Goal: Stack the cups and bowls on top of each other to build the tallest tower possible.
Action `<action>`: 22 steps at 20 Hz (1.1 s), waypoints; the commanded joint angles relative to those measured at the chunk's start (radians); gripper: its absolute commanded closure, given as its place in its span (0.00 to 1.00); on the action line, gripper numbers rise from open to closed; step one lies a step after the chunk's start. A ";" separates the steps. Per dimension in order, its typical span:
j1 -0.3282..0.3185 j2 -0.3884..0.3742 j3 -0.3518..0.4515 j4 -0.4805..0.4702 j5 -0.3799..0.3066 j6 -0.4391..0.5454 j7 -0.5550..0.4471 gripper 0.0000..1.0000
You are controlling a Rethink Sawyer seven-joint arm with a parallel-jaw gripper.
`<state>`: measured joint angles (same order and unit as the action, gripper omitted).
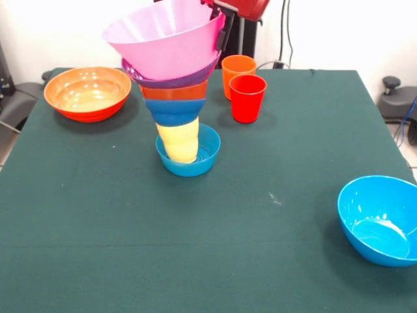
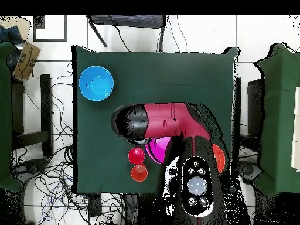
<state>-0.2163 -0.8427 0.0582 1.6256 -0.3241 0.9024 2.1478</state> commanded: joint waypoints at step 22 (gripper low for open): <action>0.033 0.102 0.011 -0.074 -0.074 -0.076 0.021 1.00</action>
<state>-0.2085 -0.7975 0.0501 1.6019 -0.3243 0.8801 2.1478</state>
